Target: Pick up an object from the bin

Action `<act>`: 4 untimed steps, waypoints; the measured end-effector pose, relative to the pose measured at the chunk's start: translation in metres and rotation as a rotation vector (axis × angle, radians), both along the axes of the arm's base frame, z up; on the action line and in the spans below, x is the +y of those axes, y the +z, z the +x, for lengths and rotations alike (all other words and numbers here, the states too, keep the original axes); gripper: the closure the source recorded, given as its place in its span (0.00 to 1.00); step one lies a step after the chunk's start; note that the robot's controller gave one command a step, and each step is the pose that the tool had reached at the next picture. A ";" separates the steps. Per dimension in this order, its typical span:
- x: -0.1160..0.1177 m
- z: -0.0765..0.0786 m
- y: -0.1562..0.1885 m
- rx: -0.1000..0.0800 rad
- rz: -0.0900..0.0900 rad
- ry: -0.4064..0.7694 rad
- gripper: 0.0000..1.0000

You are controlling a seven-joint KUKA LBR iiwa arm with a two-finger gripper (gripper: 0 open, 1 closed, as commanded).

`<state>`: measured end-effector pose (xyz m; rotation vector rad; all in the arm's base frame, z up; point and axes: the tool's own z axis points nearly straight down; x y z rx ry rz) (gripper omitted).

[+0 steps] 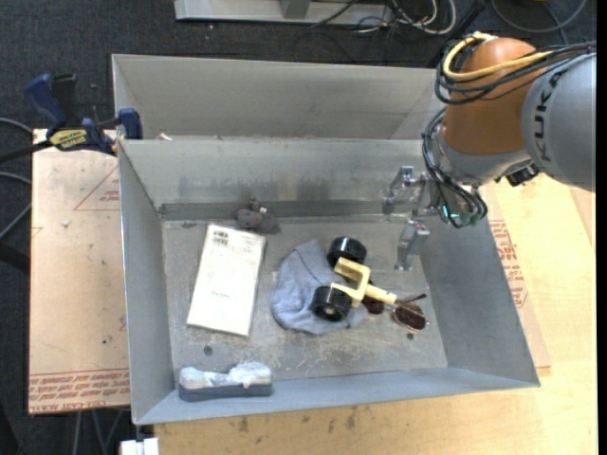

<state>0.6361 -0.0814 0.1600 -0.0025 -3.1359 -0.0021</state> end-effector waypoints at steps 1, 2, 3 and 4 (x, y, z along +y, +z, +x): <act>0.000 0.002 0.005 -0.008 -0.001 0.001 0.00; 0.010 -0.013 -0.031 -0.017 -0.003 0.024 0.00; -0.016 -0.028 -0.058 -0.002 0.005 0.064 0.00; -0.045 -0.051 -0.053 -0.008 -0.005 -0.046 0.00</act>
Offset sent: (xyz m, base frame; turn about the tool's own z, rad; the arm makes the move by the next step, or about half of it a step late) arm -0.0365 0.0257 -0.0838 -0.0588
